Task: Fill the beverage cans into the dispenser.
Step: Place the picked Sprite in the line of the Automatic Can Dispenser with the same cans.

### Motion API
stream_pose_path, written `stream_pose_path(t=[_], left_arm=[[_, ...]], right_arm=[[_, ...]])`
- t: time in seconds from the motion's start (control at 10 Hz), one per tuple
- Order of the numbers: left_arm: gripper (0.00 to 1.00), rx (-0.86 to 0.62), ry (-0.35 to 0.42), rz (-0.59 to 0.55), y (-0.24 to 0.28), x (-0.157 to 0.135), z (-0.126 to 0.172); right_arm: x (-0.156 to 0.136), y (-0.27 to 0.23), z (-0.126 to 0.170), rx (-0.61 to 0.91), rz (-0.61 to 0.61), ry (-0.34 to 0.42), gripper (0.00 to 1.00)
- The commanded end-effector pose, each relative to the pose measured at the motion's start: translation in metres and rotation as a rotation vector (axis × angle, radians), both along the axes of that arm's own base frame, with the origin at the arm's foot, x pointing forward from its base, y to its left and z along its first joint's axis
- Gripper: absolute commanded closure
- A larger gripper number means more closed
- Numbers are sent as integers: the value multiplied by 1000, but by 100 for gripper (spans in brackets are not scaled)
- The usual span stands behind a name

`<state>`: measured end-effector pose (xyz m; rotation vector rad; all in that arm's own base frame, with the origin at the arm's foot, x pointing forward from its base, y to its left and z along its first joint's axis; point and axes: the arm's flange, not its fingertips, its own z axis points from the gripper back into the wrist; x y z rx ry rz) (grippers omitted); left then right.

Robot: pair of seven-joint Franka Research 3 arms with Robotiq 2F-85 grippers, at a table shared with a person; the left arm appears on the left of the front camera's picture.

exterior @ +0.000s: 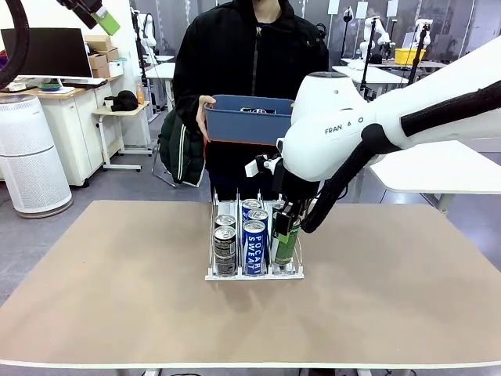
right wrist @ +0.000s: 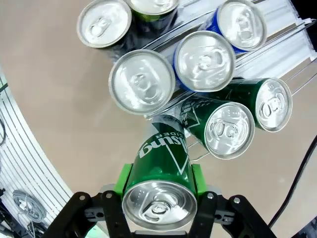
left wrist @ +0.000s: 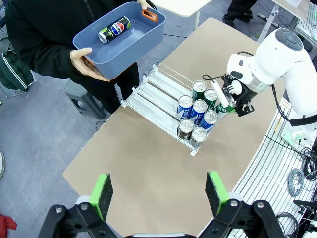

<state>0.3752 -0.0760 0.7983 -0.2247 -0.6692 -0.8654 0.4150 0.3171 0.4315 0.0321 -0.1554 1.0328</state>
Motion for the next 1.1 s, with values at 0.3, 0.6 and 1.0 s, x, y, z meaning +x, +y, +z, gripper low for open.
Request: stream_pose_path(t=[0.3, 0.6, 1.0], left_arm=[[0, -5, 5, 8, 1, -1, 0], [0, -5, 5, 8, 1, -1, 0], [0, -5, 5, 8, 1, -1, 0]], right_arm=[[29, 8, -10, -50, -62, -108, 42], [30, 11, -29, -52, -15, -24, 42], [27, 11, -42, -63, 6, 25, 42]])
